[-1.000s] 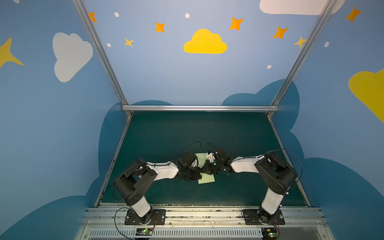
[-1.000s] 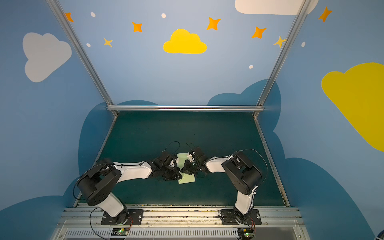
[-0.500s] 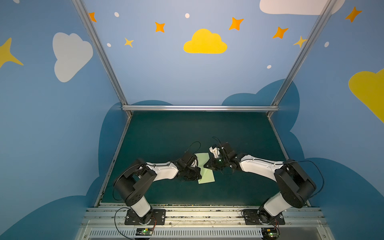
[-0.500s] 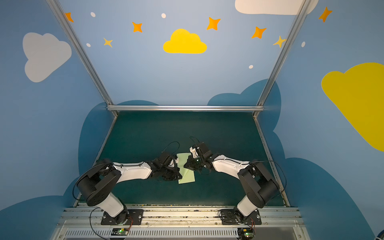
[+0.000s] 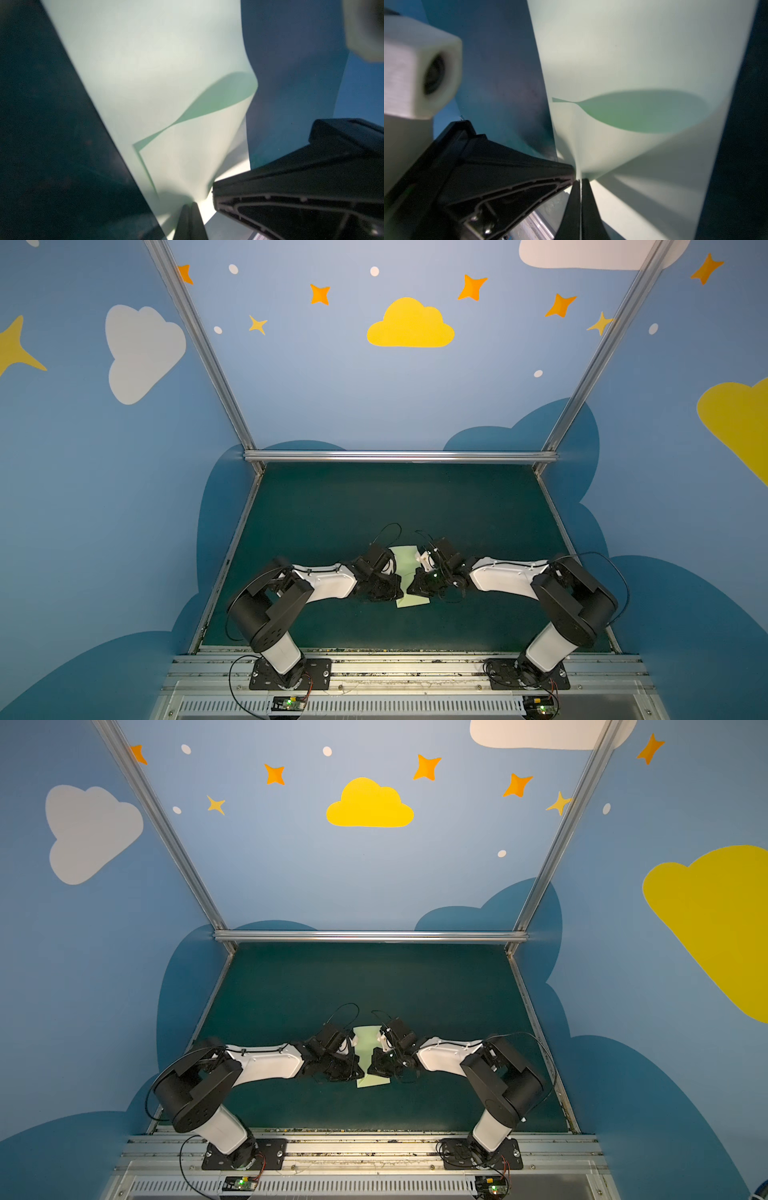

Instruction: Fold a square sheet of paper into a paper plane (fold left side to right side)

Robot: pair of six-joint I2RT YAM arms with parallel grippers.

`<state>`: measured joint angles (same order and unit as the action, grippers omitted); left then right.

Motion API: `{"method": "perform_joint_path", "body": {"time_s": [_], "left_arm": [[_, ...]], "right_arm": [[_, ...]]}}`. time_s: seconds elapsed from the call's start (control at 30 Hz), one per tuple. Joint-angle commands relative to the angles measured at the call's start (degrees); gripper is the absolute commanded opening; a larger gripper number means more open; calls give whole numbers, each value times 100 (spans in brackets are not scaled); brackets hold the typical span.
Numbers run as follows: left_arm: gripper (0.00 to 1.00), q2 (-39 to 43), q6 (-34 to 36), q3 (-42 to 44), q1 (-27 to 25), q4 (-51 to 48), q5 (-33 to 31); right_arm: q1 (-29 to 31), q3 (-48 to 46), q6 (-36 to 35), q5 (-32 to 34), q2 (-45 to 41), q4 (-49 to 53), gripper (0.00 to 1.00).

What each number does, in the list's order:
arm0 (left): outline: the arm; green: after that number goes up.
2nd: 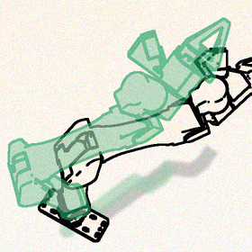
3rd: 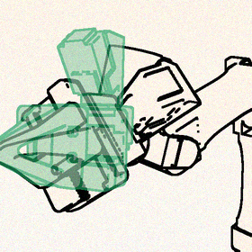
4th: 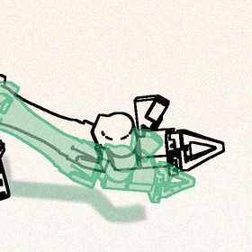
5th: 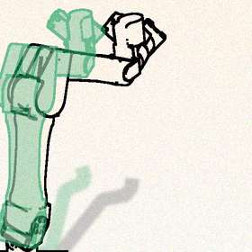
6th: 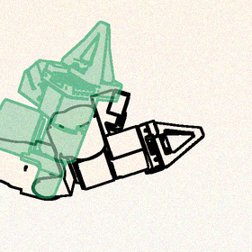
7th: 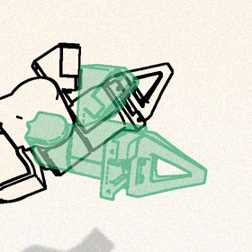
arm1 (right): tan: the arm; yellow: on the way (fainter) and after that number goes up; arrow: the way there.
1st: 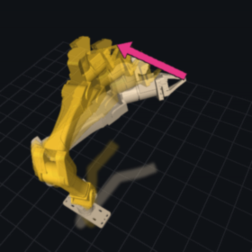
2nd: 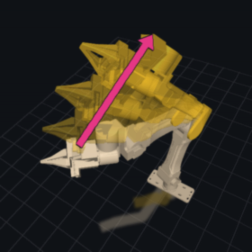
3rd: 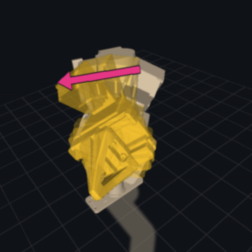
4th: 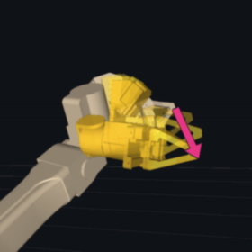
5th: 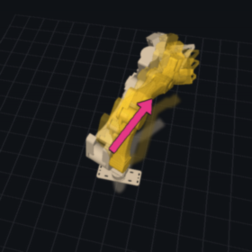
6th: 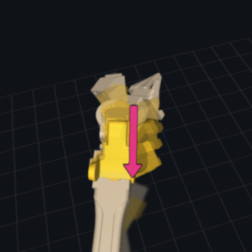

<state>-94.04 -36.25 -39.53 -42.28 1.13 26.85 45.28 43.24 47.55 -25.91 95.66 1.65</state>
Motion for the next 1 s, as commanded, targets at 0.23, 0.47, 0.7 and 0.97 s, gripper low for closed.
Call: {"method": "perform_joint_path", "body": {"time_s": [0.23,0.47,0.7,0.97], "left_arm": [[3,-133,78,136,5,-174,-204],[3,-72,123,143,8,-213,-208],[3,0,136,156,35,-253,-200],[3,51,152,156,53,-262,-212]], "right_arm": [[-205,82,-9,91,434,-247,0],[-427,44,-142,113,365,-71,0],[-831,-87,-370,156,657,-23,0],[-1781,-156,-697,287,619,388,0]]}}
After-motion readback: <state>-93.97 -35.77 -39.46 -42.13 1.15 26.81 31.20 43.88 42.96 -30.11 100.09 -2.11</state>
